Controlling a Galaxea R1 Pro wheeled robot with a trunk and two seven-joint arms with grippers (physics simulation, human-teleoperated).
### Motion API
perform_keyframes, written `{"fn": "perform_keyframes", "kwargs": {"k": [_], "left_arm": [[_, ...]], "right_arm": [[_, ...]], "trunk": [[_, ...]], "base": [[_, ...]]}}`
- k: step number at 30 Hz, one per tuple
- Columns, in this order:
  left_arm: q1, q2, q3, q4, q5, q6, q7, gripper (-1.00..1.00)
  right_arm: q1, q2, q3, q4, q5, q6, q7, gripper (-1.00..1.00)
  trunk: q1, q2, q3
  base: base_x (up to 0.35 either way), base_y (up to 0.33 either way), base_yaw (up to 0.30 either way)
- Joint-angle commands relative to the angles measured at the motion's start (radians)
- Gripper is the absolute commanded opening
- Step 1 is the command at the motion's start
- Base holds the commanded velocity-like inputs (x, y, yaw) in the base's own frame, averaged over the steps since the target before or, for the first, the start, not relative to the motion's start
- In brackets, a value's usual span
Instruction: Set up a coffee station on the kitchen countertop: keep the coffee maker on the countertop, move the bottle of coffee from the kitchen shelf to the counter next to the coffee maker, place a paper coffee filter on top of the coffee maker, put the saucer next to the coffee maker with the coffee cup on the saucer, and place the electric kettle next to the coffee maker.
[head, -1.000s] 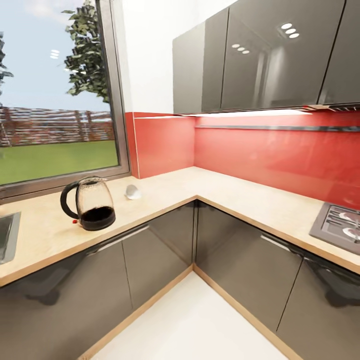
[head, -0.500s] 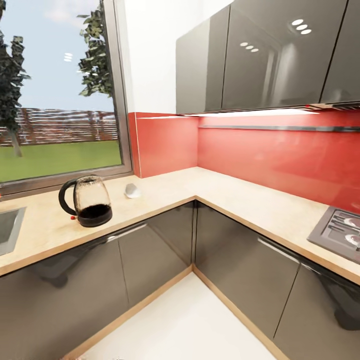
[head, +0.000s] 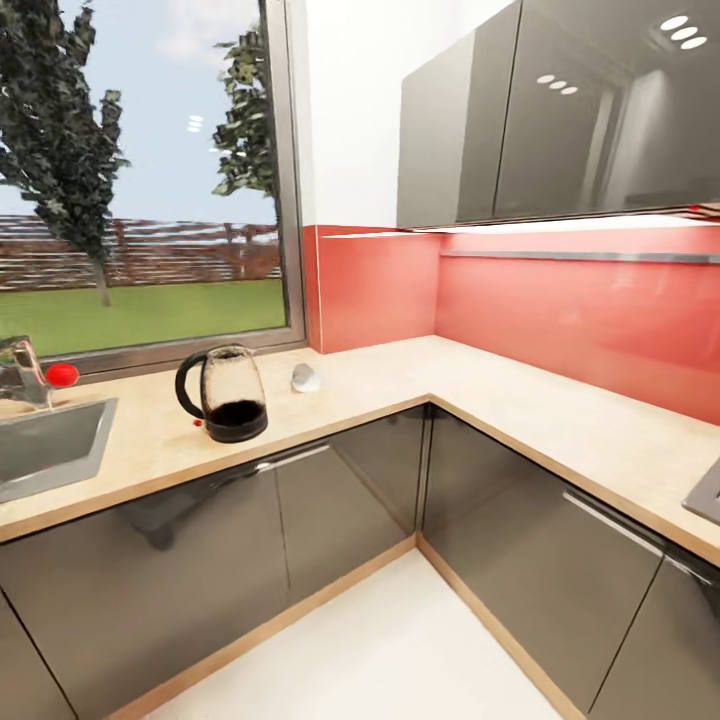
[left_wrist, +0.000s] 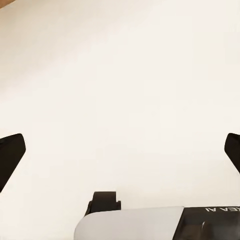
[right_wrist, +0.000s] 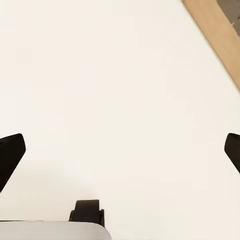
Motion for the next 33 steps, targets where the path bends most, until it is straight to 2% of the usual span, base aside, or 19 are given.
{"fn": "perform_keyframes", "kwargs": {"k": [1, 7, 18, 33], "left_arm": [[0.000, 0.000, 0.000, -0.001, 0.000, -0.002, 0.000, 1.00], [0.000, 0.000, 0.000, -0.001, 0.000, -0.002, 0.000, 1.00], [0.000, 0.000, 0.000, -0.001, 0.000, -0.002, 0.000, 1.00], [0.000, 0.000, 0.000, -0.001, 0.000, -0.002, 0.000, 1.00]], "right_arm": [[0.000, 0.000, 0.001, 0.001, 0.000, -0.003, 0.000, 1.00], [0.000, -0.001, 0.001, 0.001, 0.000, -0.003, 0.000, 1.00], [0.000, -0.001, 0.001, 0.001, 0.000, -0.003, 0.000, 1.00], [0.000, 0.000, 0.001, 0.001, 0.002, -0.003, 0.000, 1.00]], "trunk": [[0.000, 0.000, -0.001], [0.000, 0.000, -0.001], [0.000, 0.000, -0.001], [0.000, 0.000, -0.001]], "base": [[0.000, -0.001, 0.273], [-0.018, -0.058, 0.214], [-0.063, -0.202, 0.112], [-0.003, -0.014, 0.265]]}}
